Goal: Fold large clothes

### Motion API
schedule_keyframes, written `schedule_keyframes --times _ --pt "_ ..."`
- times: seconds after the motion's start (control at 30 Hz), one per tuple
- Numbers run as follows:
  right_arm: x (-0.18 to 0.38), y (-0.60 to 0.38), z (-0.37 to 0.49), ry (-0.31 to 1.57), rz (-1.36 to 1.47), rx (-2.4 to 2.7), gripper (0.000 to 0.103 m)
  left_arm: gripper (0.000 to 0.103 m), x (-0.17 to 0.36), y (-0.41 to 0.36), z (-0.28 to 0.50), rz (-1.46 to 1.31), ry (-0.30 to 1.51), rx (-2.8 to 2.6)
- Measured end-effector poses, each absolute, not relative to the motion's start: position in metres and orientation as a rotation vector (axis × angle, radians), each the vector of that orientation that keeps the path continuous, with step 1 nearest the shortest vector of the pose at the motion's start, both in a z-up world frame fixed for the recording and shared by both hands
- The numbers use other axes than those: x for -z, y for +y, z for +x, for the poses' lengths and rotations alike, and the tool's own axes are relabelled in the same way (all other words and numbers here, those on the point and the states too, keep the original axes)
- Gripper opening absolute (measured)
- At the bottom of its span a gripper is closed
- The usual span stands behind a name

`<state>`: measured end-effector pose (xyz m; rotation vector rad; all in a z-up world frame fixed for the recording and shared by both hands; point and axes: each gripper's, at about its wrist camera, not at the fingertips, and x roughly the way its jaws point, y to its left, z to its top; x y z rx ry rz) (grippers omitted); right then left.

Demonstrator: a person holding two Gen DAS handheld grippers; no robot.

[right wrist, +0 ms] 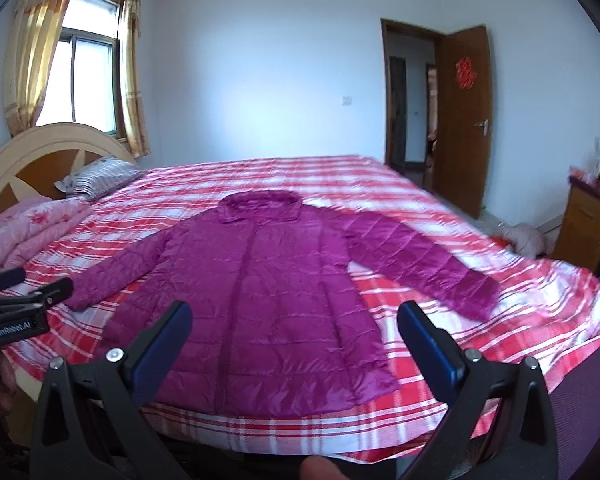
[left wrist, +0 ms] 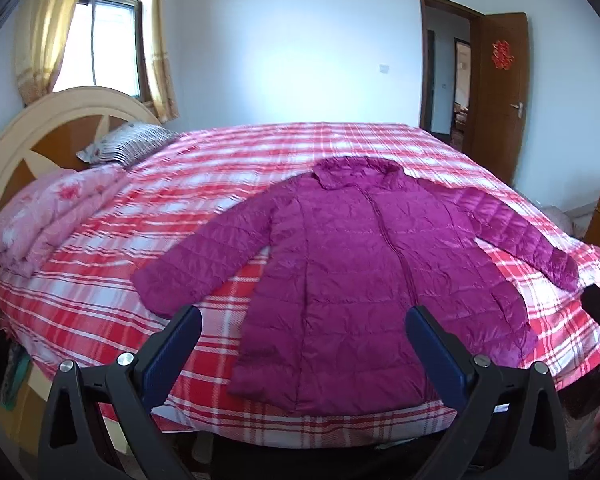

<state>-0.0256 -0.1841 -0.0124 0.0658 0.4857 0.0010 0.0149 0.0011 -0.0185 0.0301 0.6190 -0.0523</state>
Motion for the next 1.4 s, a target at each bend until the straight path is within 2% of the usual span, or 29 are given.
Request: schedule_keyframes --times 0.17,0.3,0.5,0.6,0.77,0.83,0.9,0.93,0.97,1.0,1.07,1.1,1.2,1.4 --pt "0.047 -0.226 0.012 0.642 0.22 -0.054 0.103 0.102 0.041 -0.008 0.051 0.072 0.668 0.056" --pt "0.061 -0.268 0.03 0.614 0.199 0.089 0.103 0.102 0.044 -0.012 0.087 0.027 0.666 0.052" --pt "0.088 -0.387 0.061 0.642 0.368 0.342 0.103 0.102 0.061 -0.026 0.14 0.126 0.598 0.003" --pt "0.102 -0.442 0.079 0.689 0.434 0.462 0.089 0.102 0.08 -0.025 0.169 0.155 0.611 -0.041" --pt "0.116 -0.494 0.111 0.763 0.47 0.57 0.087 0.102 0.111 -0.021 0.214 0.123 0.661 -0.095" --pt "0.12 -0.499 0.123 0.782 0.455 0.568 0.081 0.102 0.124 -0.023 0.226 0.105 0.685 -0.107" --pt "0.126 -0.499 0.136 0.805 0.411 0.572 0.079 0.102 0.134 -0.022 0.235 0.095 0.713 -0.112" --pt "0.128 -0.497 0.14 0.802 0.376 0.584 0.075 0.102 0.137 -0.022 0.238 0.096 0.727 -0.115" --pt "0.129 -0.493 0.145 0.8 0.334 0.589 0.067 0.102 0.142 -0.021 0.241 0.095 0.741 -0.115" --pt "0.13 -0.492 0.149 0.807 0.321 0.573 0.038 0.102 0.144 -0.02 0.242 0.101 0.746 -0.114" --pt "0.136 -0.487 0.156 0.849 0.287 0.542 0.03 0.102 0.148 -0.018 0.243 0.098 0.754 -0.112" --pt "0.137 -0.485 0.157 0.838 0.262 0.528 0.021 0.102 0.149 -0.017 0.242 0.094 0.757 -0.111" --pt "0.129 -0.486 0.157 0.823 0.227 0.511 0.014 0.102 0.151 -0.015 0.24 0.077 0.761 -0.103" --pt "0.069 -0.508 0.171 0.706 0.186 0.568 0.012 0.102 0.143 -0.01 0.236 0.033 0.741 -0.089"
